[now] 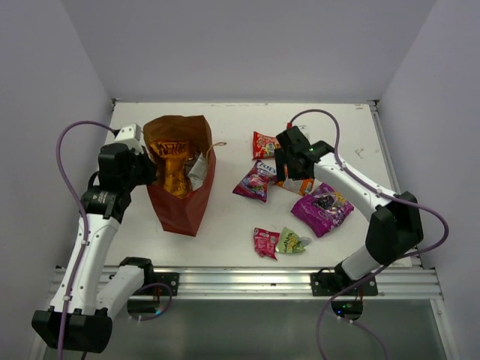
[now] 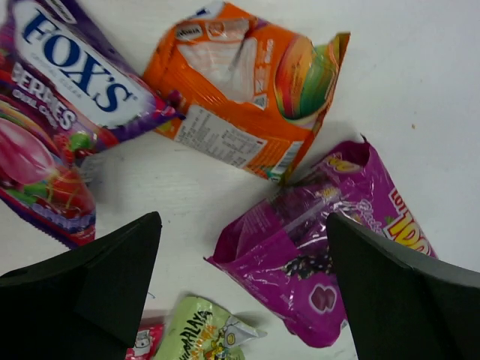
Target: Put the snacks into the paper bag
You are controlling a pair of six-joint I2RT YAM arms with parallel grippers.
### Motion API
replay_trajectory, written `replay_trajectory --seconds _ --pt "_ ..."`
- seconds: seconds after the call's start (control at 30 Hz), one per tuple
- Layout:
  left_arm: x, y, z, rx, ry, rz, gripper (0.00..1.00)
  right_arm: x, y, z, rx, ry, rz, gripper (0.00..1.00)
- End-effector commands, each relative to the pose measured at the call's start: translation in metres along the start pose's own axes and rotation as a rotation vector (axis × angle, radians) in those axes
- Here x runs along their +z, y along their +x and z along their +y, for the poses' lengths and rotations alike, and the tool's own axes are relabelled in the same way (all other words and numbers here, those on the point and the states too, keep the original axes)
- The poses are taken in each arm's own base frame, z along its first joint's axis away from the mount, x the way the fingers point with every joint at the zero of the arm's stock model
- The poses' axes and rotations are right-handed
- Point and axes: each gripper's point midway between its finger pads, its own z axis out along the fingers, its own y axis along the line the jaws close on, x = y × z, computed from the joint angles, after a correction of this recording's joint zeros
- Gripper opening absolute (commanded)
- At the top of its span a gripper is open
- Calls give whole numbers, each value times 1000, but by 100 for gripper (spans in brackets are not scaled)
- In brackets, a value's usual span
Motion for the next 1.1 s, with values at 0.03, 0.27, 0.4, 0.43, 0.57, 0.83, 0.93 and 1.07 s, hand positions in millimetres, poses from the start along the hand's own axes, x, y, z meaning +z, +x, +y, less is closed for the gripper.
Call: replay_trajectory --seconds 0.03,0.27,0.4,0.43,0.57,0.83,0.93,1.07 --pt "4 -3 -7 4 29 -18 0 -4 32 -22 103 115 70 95" --pt "7 1 -7 5 34 -2 0 10 93 -27 141 120 167 95" --pt "7 0 -10 10 41 -3 0 24 116 -26 124 128 220 91" --pt "6 0 -9 12 40 -3 0 25 118 -25 124 125 222 87" --pt "5 0 -10 13 38 -4 0 28 124 -21 110 102 241 35" --pt "4 -1 -11 14 43 -10 0 1 87 -21 74 46 152 0" --pt "3 -3 -12 14 47 -15 0 -31 35 -22 42 -5 18 0" --pt "-8 -19 -12 21 29 -43 0 -120 -92 0 99 -197 -257 0"
